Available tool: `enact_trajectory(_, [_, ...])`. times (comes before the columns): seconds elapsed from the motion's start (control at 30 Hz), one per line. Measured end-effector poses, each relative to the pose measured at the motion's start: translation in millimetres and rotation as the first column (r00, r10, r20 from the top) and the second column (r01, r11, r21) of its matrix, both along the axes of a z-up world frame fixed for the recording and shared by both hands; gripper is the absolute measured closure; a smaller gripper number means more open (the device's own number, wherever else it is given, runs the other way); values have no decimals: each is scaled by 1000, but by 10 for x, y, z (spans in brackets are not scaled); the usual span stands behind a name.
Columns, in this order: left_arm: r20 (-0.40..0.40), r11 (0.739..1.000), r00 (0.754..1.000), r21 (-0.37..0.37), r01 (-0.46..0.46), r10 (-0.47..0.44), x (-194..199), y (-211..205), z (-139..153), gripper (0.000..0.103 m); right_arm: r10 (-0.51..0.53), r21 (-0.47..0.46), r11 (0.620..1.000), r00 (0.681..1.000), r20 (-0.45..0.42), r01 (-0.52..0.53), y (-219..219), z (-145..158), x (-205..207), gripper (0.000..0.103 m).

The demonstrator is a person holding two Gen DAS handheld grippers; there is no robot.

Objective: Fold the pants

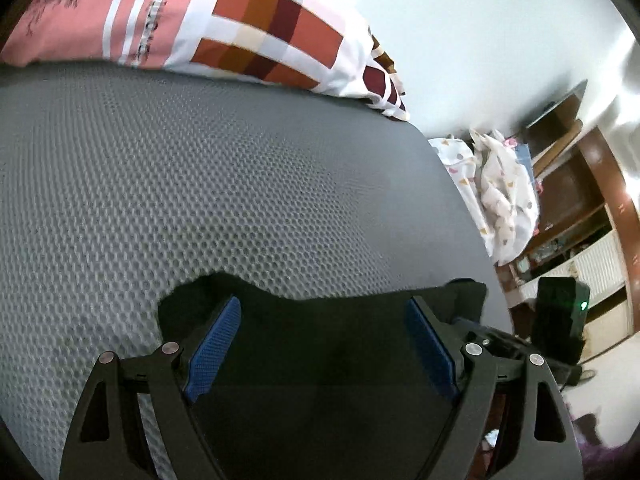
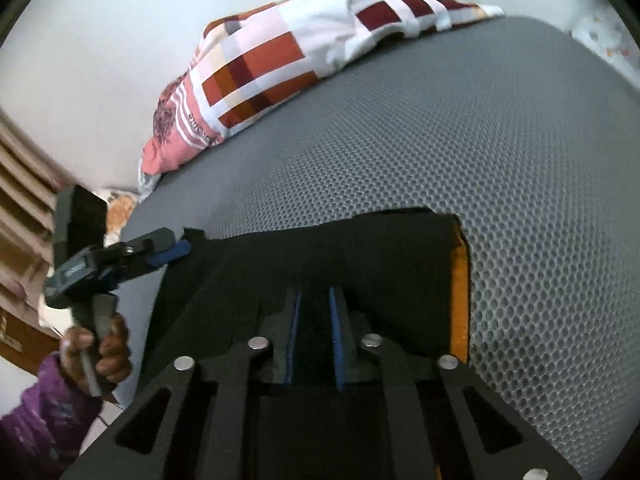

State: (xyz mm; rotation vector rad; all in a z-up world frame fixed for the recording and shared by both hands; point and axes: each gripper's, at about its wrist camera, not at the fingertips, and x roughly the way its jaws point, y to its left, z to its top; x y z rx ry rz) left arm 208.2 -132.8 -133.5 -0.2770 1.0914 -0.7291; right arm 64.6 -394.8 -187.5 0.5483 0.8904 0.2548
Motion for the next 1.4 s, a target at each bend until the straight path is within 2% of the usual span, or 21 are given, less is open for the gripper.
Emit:
enact_trajectory(0.1, [62, 999, 998, 34, -10, 8, -58, -62, -26, 19, -14, 90, 996, 1000, -14, 16, -109, -88, -15, 103])
enact_trajectory(0.17, [83, 999, 997, 45, -11, 8, -86, -80, -34, 19, -19, 112, 994, 1000, -16, 20, -127, -108, -18, 103])
enact_trajectory(0.23, [76, 999, 997, 29, -17, 15, -67, -43, -38, 22, -18, 86, 996, 1000, -11, 19, -93, -84, -25, 103])
enact_trajectory(0.33, [79, 999, 996, -6, -35, 35, -65, 83, -55, 31, -18, 61, 998, 1000, -1, 18, -55, -68, -16, 103])
enact_trajectory(0.4, [101, 999, 994, 0, -47, 47, -120, 115, -35, 31, -23, 87, 996, 1000, -2, 23, -79, -86, -6, 103])
enact_trajectory(0.5, [178, 994, 983, 83, -66, 51, -242, 95, 21, 31, -30, 122, 992, 1000, -5, 31, -112, -112, -30, 103])
enact_trajectory(0.7, [195, 984, 966, 22, -179, 171, -492, 424, 208, 31, -43, 112, 993, 999, 8, 42, -92, -101, -69, 103])
enact_trajectory(0.77, [159, 990, 977, -30, -137, 140, -676, 513, 254, 31, -48, 108, 993, 999, 8, 47, -83, -98, -80, 103])
enact_trajectory(0.83, [144, 997, 986, -39, -73, 78, -905, 513, 264, 31, -51, 103, 993, 999, 8, 50, -73, -92, -81, 103])
enact_trajectory(0.93, [166, 998, 985, 55, 35, -43, -1319, 413, 209, 31, -60, 111, 992, 998, 9, 58, -66, -95, -88, 103])
enact_trajectory(1.03, [147, 978, 978, 174, 118, -144, -1658, 295, 36, 31, -69, 135, 988, 998, 5, 68, -86, -118, -109, 103])
enact_trajectory(1.07, [184, 972, 970, 202, 122, -160, -1761, 289, 32, 31, -71, 147, 987, 997, 1, 70, -100, -125, -110, 103])
enact_trajectory(1.13, [211, 968, 962, 216, 124, -171, -1891, 341, 36, 31, -75, 175, 982, 997, -9, 75, -135, -149, -126, 103])
enact_trajectory(1.3, [167, 973, 978, 214, 88, -126, -1851, 479, -12, 30, -83, 253, 963, 996, -39, 90, -218, -209, -206, 103])
enact_trajectory(1.4, [193, 977, 978, 211, 32, -74, -1882, 577, 20, 30, -97, 294, 950, 994, -54, 108, -264, -214, -291, 103])
